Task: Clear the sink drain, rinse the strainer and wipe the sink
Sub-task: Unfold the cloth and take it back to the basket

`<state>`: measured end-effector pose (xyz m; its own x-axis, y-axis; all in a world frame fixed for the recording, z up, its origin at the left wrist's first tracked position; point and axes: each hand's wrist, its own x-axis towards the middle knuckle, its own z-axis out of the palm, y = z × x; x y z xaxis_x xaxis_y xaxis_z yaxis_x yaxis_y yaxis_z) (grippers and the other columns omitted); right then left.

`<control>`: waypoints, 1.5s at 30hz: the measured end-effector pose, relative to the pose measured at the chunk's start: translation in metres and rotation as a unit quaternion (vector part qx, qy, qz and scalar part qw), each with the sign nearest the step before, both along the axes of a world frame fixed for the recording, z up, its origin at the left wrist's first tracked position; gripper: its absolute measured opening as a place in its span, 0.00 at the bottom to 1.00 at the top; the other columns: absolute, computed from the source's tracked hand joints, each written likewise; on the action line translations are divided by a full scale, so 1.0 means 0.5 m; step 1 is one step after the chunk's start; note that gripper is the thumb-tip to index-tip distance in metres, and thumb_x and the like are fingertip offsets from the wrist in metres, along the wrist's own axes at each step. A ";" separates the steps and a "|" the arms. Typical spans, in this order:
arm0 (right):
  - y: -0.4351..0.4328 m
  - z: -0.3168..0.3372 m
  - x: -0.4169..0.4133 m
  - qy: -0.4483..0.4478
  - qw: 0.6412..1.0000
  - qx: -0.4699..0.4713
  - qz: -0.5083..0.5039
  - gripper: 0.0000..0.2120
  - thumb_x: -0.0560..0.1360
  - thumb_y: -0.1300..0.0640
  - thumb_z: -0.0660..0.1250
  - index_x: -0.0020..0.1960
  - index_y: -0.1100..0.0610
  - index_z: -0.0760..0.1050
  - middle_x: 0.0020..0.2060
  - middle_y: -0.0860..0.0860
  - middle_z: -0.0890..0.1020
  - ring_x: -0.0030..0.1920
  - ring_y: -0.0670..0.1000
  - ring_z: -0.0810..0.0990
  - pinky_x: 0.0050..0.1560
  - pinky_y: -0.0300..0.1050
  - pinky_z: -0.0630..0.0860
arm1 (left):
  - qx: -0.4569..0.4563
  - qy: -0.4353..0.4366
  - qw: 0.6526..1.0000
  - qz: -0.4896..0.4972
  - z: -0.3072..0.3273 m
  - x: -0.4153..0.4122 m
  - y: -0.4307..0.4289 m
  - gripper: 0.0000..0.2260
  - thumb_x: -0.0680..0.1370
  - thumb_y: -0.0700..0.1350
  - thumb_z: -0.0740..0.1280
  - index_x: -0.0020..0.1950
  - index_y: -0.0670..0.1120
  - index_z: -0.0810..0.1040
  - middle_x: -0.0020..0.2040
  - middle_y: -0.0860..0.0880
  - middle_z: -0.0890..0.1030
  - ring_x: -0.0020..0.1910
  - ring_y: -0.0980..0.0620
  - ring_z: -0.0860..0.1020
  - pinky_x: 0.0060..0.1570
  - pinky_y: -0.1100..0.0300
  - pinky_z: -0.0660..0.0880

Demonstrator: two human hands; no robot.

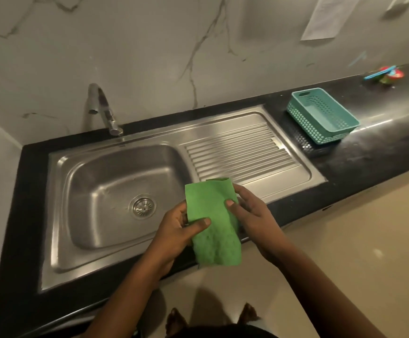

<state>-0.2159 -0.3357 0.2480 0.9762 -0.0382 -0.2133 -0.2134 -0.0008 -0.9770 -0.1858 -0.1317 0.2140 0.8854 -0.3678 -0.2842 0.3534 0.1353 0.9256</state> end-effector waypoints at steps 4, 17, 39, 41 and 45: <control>-0.117 0.006 -0.014 -0.012 1.000 0.002 -0.019 0.18 0.86 0.57 0.63 0.73 0.41 0.75 0.61 0.50 0.86 0.61 0.55 0.86 0.52 0.49 0.82 | -0.016 0.030 0.999 -0.034 0.013 0.006 -0.118 0.18 0.78 0.36 0.76 0.67 0.45 0.81 0.58 0.43 0.89 0.56 0.43 0.89 0.45 0.53 0.85; -0.545 -0.016 -0.041 -0.004 1.000 -0.031 0.001 0.27 0.83 0.65 0.65 0.74 0.38 0.72 0.61 0.51 0.86 0.60 0.53 0.86 0.59 0.60 0.84 | 0.028 -0.032 0.999 -0.018 0.012 -0.013 -0.545 0.17 0.78 0.34 0.76 0.64 0.50 0.83 0.57 0.46 0.90 0.57 0.45 0.89 0.50 0.53 0.86; -0.918 0.059 0.324 0.036 0.996 -0.078 -0.023 0.32 0.82 0.72 0.61 0.75 0.41 0.70 0.52 0.47 0.88 0.51 0.50 0.88 0.45 0.47 0.86 | 0.068 -0.068 0.995 -0.003 0.049 0.334 -0.928 0.16 0.80 0.38 0.74 0.61 0.57 0.81 0.57 0.47 0.89 0.53 0.45 0.89 0.47 0.39 0.87; -0.941 0.065 0.363 0.035 0.994 -0.098 -0.023 0.33 0.81 0.73 0.60 0.77 0.43 0.70 0.55 0.50 0.88 0.54 0.52 0.87 0.49 0.50 0.85 | 0.083 -0.068 0.994 0.002 0.057 0.363 -0.956 0.16 0.80 0.38 0.74 0.60 0.58 0.81 0.58 0.47 0.88 0.54 0.46 0.89 0.50 0.39 0.87; -0.996 0.076 0.438 0.042 0.994 -0.102 -0.014 0.33 0.81 0.73 0.60 0.78 0.45 0.69 0.57 0.51 0.86 0.55 0.50 0.87 0.46 0.46 0.84 | 0.101 -0.078 0.992 0.005 0.074 0.420 -1.012 0.18 0.80 0.36 0.74 0.67 0.51 0.79 0.61 0.48 0.87 0.58 0.48 0.87 0.56 0.45 0.86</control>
<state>0.0031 -0.8338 0.2858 0.9530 -0.1167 -0.2797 -0.2977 -0.1891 -0.9357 0.0244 -0.6374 0.2509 0.9277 -0.3080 -0.2108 0.2039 -0.0549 0.9775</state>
